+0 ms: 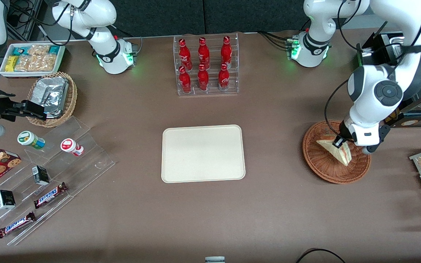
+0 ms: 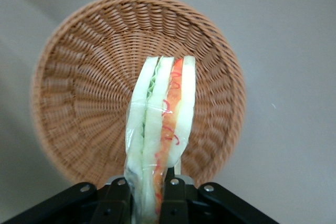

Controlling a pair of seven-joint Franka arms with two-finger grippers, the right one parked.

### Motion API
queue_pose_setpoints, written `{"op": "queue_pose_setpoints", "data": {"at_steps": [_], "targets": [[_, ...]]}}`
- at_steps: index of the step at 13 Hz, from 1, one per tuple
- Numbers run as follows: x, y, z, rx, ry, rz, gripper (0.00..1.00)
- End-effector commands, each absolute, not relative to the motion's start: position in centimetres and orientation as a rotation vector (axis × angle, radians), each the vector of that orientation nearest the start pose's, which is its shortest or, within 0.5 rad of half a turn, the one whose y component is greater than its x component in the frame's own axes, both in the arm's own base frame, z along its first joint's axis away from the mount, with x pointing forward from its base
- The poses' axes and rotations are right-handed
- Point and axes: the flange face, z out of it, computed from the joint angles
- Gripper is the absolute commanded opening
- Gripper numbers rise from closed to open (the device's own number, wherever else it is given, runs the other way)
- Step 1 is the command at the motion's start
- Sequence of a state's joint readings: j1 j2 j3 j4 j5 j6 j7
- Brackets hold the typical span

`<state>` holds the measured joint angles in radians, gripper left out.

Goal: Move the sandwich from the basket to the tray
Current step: 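Lift the sandwich and carry it over the cream tray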

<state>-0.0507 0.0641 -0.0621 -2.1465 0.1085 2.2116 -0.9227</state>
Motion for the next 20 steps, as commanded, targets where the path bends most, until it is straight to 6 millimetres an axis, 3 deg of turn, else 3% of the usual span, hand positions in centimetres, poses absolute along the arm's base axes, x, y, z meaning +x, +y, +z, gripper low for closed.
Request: {"op": "queue_pose_setpoints", "data": {"at_steps": [1, 3, 5, 8, 10, 12, 14, 17, 20], "targets": [[56.0, -9.9, 43.7, -2.877, -0.966, -0.054, 0.0], [55.2, -14.6, 45.3, -2.905, -0.859, -0.047, 0.0], [54.0, -20.9, 45.7, -2.948, -0.745, -0.073, 0.0], [51.5, -31.2, 43.4, -2.989, -0.505, -0.055, 0.0], [50.8, -36.0, 41.3, -2.997, -0.43, -0.043, 0.0], [50.6, -39.9, 39.6, -3.01, -0.366, -0.036, 0.0], [50.1, -44.1, 36.7, -3.009, -0.305, -0.018, 0.0], [49.1, -48.0, 30.9, -3.001, -0.224, 0.01, 0.0], [47.8, -50.9, 28.4, -3.055, -0.248, -0.052, 0.0]]}}
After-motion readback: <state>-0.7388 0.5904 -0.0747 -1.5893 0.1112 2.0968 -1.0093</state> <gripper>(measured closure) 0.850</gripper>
